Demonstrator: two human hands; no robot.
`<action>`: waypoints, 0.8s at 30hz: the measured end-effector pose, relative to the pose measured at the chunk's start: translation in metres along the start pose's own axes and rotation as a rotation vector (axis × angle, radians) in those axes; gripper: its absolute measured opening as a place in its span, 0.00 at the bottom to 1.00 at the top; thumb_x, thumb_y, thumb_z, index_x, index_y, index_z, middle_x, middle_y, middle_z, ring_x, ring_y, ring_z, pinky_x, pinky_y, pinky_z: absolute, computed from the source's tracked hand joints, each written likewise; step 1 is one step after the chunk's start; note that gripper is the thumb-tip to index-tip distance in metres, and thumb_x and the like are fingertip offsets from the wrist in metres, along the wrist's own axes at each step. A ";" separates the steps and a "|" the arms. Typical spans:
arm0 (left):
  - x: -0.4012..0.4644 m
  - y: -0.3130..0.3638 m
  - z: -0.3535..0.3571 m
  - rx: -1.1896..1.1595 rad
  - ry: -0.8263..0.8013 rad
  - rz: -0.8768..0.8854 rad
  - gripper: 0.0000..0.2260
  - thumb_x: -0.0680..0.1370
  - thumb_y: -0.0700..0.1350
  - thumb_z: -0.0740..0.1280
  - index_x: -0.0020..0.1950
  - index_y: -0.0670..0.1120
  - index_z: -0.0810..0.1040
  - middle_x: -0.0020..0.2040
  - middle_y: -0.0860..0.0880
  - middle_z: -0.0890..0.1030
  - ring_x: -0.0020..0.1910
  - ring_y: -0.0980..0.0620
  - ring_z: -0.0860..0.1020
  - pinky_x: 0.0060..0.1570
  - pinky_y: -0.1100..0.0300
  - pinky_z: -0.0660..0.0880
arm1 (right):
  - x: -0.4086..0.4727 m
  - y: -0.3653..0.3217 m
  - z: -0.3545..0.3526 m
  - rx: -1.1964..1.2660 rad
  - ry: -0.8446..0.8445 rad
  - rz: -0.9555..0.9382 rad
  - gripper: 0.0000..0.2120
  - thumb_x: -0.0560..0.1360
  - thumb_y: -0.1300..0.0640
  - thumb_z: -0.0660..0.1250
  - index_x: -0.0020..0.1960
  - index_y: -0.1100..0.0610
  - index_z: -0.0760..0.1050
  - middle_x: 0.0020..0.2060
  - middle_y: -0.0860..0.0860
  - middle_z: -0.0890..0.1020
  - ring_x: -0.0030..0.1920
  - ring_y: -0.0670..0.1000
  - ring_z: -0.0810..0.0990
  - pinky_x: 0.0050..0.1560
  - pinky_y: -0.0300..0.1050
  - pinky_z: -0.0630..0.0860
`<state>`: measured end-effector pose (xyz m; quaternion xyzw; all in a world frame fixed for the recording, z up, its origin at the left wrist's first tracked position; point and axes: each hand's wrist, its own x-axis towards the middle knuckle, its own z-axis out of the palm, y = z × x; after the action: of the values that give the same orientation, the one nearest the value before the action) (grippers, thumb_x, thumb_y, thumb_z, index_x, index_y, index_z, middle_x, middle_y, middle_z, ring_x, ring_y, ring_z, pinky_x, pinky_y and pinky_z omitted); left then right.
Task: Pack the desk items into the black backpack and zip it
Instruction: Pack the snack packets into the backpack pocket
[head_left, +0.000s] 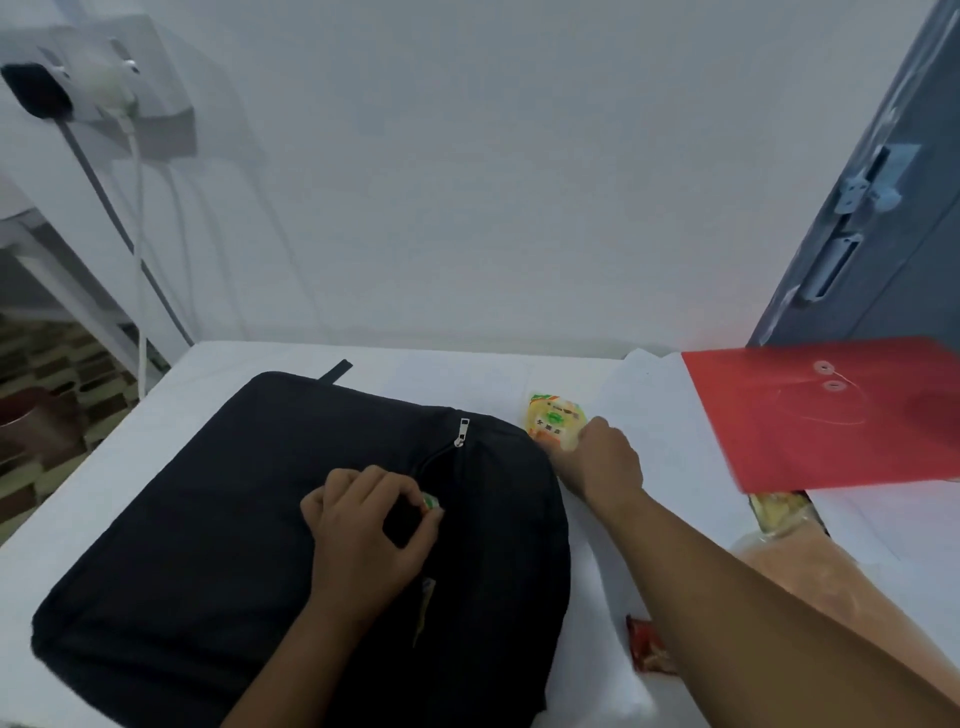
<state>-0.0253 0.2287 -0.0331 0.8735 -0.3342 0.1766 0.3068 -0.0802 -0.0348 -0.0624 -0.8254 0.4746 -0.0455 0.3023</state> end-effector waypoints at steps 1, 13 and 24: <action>0.000 0.000 0.000 -0.004 0.006 -0.010 0.07 0.69 0.57 0.70 0.39 0.57 0.76 0.40 0.63 0.76 0.48 0.56 0.72 0.52 0.53 0.59 | 0.002 0.001 0.001 0.000 -0.002 -0.013 0.31 0.69 0.30 0.68 0.56 0.55 0.71 0.50 0.52 0.77 0.49 0.56 0.79 0.41 0.46 0.70; -0.003 0.004 -0.008 -0.083 -0.041 -0.081 0.08 0.69 0.57 0.71 0.39 0.58 0.74 0.40 0.63 0.78 0.50 0.60 0.72 0.52 0.57 0.58 | -0.036 0.007 -0.019 0.630 0.143 -0.168 0.09 0.74 0.59 0.69 0.50 0.50 0.71 0.43 0.51 0.78 0.40 0.49 0.76 0.37 0.42 0.72; 0.021 -0.008 -0.056 -0.655 -0.157 -0.327 0.09 0.74 0.38 0.76 0.41 0.52 0.81 0.38 0.51 0.83 0.38 0.53 0.80 0.41 0.58 0.78 | -0.173 -0.053 -0.011 0.819 0.406 -0.528 0.12 0.77 0.61 0.63 0.55 0.46 0.72 0.50 0.43 0.78 0.52 0.47 0.79 0.50 0.43 0.76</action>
<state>-0.0108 0.2602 0.0162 0.7818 -0.2513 -0.0585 0.5676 -0.1387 0.1201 0.0121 -0.7055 0.2430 -0.4609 0.4804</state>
